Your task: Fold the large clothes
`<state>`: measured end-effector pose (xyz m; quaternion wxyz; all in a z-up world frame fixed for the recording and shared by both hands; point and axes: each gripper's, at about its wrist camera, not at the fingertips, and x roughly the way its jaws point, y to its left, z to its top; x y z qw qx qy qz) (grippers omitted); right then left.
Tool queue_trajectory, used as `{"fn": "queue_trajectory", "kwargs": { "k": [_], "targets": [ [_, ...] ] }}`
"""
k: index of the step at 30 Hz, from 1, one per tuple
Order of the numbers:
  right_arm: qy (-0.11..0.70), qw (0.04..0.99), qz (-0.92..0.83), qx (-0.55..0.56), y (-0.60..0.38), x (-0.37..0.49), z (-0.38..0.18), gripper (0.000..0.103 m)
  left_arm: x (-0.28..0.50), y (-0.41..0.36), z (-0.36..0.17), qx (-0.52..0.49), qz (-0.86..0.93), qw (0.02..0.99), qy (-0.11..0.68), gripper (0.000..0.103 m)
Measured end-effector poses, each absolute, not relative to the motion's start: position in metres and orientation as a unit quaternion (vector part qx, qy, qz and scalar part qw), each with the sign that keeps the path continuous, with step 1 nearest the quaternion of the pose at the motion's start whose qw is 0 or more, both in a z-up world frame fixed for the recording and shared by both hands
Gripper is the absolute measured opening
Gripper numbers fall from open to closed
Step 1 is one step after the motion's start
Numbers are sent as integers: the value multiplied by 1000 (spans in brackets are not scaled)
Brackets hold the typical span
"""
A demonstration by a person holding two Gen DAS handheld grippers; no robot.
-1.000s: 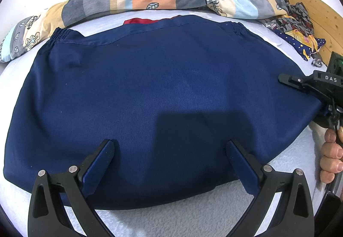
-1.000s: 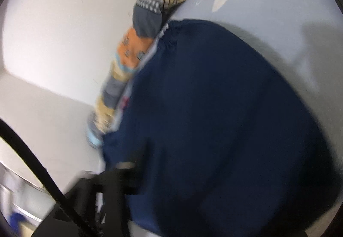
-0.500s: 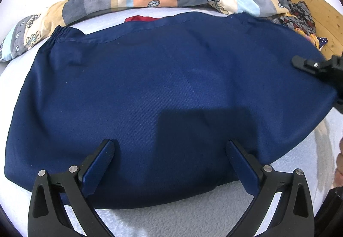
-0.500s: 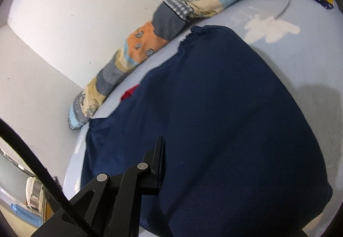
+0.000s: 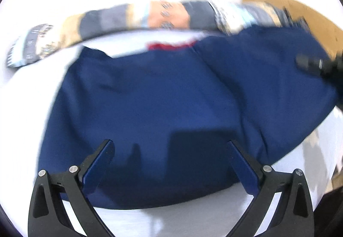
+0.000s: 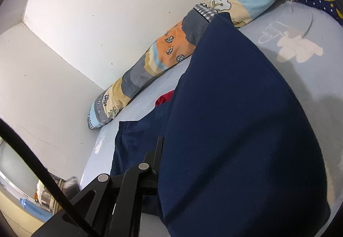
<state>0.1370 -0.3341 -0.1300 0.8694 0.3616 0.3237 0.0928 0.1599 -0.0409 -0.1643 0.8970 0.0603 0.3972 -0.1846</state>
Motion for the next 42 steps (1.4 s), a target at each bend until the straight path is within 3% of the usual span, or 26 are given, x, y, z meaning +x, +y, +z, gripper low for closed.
{"fn": "queue_trajectory", "kwargs": {
  "k": [12, 21, 26, 34, 35, 38, 42],
  "targets": [
    [357, 902, 82, 231, -234, 174, -88, 14, 184, 144, -100, -151, 13, 925, 349, 103],
    [403, 902, 105, 117, -88, 226, -113, 14, 172, 203, -87, -141, 82, 931, 328, 103],
    [446, 888, 111, 19, 1, 247, -174, 14, 174, 210, -88, -136, 85, 928, 336, 103],
    [414, 903, 108, -33, 28, 238, -171, 13, 175, 215, -84, -136, 90, 929, 332, 103],
    [412, 904, 105, -43, 32, 238, -170, 15, 175, 215, -84, -137, 90, 929, 332, 103],
    [421, 893, 93, -131, 60, 235, -188, 42, 174, 214, -85, -129, 93, 929, 335, 103],
    [386, 891, 84, -225, 80, 209, -198, 43, 174, 219, -87, -134, 98, 926, 338, 103]
  ]
}}
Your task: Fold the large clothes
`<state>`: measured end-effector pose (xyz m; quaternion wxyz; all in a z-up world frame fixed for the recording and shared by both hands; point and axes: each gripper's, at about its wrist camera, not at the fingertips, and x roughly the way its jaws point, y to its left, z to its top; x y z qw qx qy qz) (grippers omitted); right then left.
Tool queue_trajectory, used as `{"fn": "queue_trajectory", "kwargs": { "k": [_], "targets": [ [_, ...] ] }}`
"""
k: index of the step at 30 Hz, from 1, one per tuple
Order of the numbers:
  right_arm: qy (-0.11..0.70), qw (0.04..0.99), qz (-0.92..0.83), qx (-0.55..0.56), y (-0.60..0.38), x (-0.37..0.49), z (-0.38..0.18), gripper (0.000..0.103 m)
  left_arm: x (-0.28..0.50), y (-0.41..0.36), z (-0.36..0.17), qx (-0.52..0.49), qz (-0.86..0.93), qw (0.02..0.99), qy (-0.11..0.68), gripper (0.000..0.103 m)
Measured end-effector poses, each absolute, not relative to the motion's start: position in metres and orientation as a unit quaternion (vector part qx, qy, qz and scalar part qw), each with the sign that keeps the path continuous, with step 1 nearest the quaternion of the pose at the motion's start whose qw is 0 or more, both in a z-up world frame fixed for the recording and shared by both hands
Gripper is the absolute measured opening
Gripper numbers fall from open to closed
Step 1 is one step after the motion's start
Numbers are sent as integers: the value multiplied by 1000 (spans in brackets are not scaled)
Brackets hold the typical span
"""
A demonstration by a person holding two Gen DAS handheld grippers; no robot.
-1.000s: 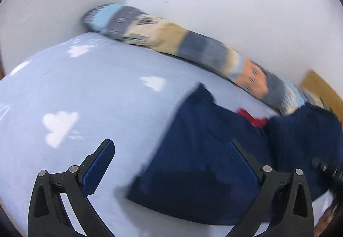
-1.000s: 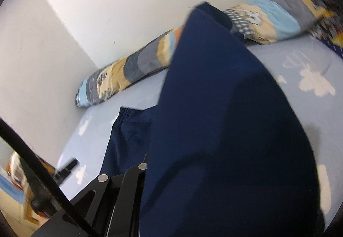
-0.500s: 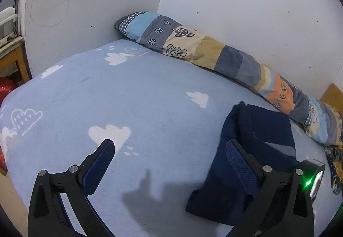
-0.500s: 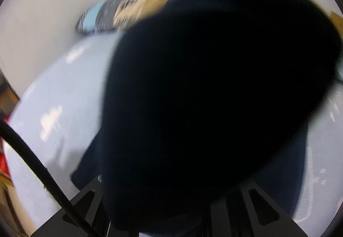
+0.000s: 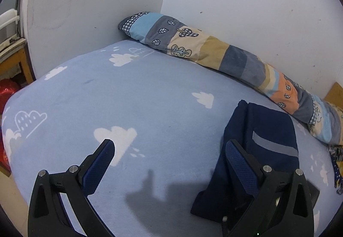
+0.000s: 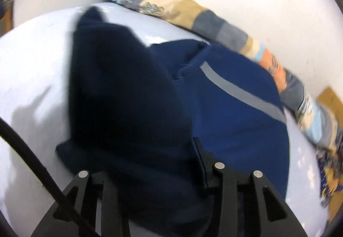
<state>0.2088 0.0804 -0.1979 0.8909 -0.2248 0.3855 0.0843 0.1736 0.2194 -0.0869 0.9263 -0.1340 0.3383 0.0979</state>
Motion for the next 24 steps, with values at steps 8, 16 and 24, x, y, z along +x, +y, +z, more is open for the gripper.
{"fn": "queue_trajectory", "kwargs": {
  "k": [8, 16, 24],
  "targets": [
    [398, 850, 208, -274, 63, 164, -197, 76, 171, 225, -88, -174, 85, 921, 337, 103],
    [406, 857, 316, 30, -59, 149, -142, 70, 181, 209, -98, -159, 70, 917, 358, 103],
    [397, 887, 222, 76, -130, 150, -161, 71, 199, 166, -121, -101, 18, 907, 408, 103]
  ]
}}
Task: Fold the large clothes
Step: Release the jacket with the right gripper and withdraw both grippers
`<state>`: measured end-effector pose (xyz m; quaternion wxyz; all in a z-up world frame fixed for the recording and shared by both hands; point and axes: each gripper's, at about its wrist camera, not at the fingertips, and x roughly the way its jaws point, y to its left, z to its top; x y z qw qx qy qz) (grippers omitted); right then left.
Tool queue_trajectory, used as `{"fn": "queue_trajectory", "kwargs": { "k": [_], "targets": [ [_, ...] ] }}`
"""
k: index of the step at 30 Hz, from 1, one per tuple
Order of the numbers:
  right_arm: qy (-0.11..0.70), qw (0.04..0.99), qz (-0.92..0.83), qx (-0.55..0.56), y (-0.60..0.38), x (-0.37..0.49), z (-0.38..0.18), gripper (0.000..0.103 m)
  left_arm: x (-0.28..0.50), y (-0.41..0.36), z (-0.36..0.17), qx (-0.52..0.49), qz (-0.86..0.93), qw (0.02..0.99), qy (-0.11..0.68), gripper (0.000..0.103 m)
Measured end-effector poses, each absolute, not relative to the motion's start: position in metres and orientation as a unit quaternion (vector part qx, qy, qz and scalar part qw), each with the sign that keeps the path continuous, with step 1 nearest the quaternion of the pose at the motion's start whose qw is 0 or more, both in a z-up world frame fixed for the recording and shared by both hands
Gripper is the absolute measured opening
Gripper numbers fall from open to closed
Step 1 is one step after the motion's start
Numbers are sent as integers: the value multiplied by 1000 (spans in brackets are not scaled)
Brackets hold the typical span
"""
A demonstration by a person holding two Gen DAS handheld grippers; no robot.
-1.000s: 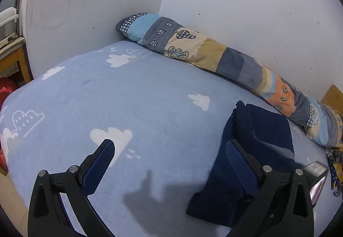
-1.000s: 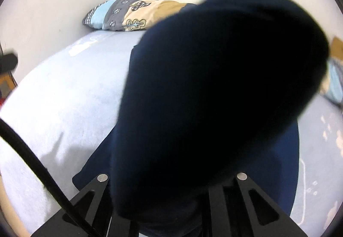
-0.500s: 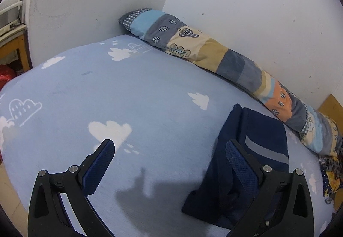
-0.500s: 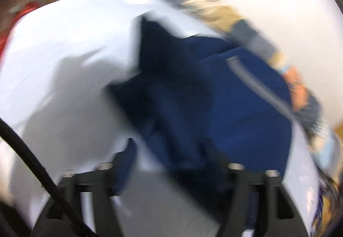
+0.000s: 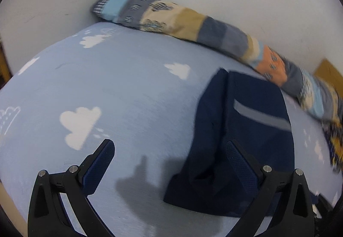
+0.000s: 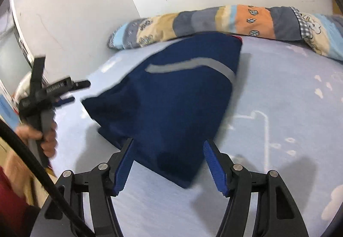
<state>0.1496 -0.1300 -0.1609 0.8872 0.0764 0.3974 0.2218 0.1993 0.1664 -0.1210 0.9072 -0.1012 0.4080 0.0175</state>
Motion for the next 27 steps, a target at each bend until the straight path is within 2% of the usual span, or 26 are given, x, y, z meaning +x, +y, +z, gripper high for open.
{"fn": "queue_trajectory", "kwargs": {
  "k": [8, 12, 13, 14, 16, 17, 18, 24, 27],
  "targets": [
    [381, 893, 199, -132, -92, 127, -183, 71, 203, 149, -136, -92, -25, 896, 434, 103],
    [375, 896, 162, -175, -77, 134, -195, 70, 207, 146, -145, -89, -20, 891, 445, 103],
    [370, 900, 145, -178, -78, 137, -198, 67, 207, 144, -148, -85, -19, 889, 449, 103],
    [369, 905, 113, -179, -84, 140, -200, 60, 208, 143, -150, -81, -18, 889, 451, 103],
    [372, 913, 86, -142, -102, 139, -197, 59, 209, 139, -157, -63, -16, 885, 461, 103],
    [375, 914, 75, -136, -107, 137, -196, 53, 209, 136, -161, -57, -21, 881, 470, 103],
    [376, 915, 62, -132, -113, 134, -195, 51, 210, 133, -165, -52, -29, 876, 478, 103],
    [433, 900, 59, -8, -158, 146, -209, 52, 206, 111, -177, 16, -31, 864, 502, 103],
    [457, 886, 71, 44, -170, 149, -207, 53, 203, 117, -172, 12, -27, 865, 501, 103]
  ]
}}
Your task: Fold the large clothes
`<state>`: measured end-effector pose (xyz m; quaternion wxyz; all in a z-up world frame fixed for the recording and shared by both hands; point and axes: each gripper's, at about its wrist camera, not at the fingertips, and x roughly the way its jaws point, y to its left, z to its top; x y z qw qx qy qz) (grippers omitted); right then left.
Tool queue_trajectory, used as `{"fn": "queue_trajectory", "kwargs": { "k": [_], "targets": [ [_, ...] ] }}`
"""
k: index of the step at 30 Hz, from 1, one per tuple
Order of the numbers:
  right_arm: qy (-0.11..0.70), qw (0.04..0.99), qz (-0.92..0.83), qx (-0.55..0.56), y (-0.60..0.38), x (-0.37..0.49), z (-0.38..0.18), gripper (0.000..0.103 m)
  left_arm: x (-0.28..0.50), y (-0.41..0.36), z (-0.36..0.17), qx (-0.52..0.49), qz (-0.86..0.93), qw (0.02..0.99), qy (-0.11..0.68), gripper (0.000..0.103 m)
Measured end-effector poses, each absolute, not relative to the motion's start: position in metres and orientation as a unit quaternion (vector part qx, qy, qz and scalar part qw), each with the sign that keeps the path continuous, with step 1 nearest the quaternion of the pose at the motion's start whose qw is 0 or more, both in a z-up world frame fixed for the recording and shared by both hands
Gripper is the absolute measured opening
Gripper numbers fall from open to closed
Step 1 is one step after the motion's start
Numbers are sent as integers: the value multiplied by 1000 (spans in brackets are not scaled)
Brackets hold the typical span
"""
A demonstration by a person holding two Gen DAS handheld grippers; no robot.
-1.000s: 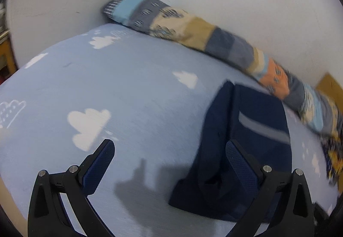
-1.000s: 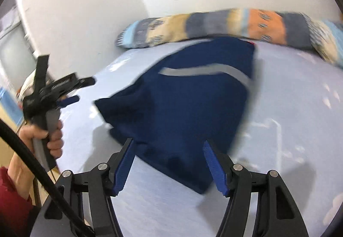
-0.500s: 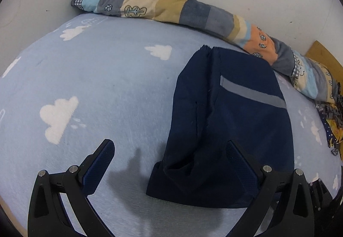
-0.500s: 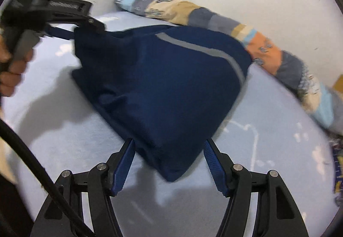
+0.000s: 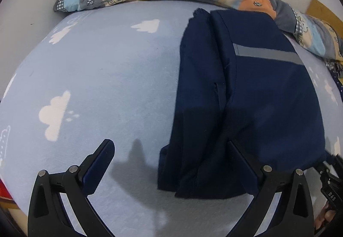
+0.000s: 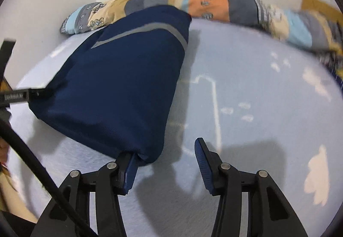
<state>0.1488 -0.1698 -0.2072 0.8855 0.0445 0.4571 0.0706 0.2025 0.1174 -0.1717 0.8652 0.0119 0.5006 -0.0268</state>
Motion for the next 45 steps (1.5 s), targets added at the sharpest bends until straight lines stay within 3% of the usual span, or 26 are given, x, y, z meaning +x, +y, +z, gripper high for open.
{"fn": "queue_trajectory", "kwargs": {
  "k": [4, 11, 15, 16, 17, 19, 21, 23, 27, 30, 38, 44, 45],
  "targets": [
    [457, 880, 95, 89, -179, 136, -190, 53, 193, 135, -145, -21, -28, 899, 437, 103],
    [386, 911, 120, 82, -170, 131, -146, 54, 197, 130, -138, -92, -57, 908, 405, 103],
    [385, 904, 151, 105, -162, 156, -156, 53, 204, 99, -167, -63, -80, 890, 445, 103],
    [396, 898, 161, 107, -158, 163, -163, 49, 204, 94, -175, -44, -73, 884, 459, 103],
    [409, 890, 171, 106, -154, 167, -173, 38, 208, 90, -189, -15, -54, 875, 480, 103],
    [420, 889, 162, 86, -151, 170, -187, 37, 212, 94, -217, -20, -48, 852, 521, 103],
    [459, 868, 163, 98, -156, 178, -205, 50, 216, 107, -223, -75, -57, 839, 536, 103],
    [484, 845, 172, 150, -168, 184, -216, 54, 215, 109, -218, -86, -59, 841, 530, 103],
    [453, 836, 206, 229, -190, 180, -204, 57, 206, 113, -192, -79, -62, 874, 476, 103],
    [421, 841, 202, 271, -212, 181, -197, 72, 205, 131, -189, -148, -67, 871, 463, 103],
    [435, 777, 237, 389, -222, 202, -239, 78, 210, 147, -215, -201, -81, 840, 498, 103],
    [464, 783, 255, 326, -180, 217, -243, 82, 218, 143, -223, -204, -91, 836, 502, 103],
    [471, 788, 254, 303, -172, 219, -240, 73, 218, 140, -224, -195, -89, 838, 502, 103]
  ]
}}
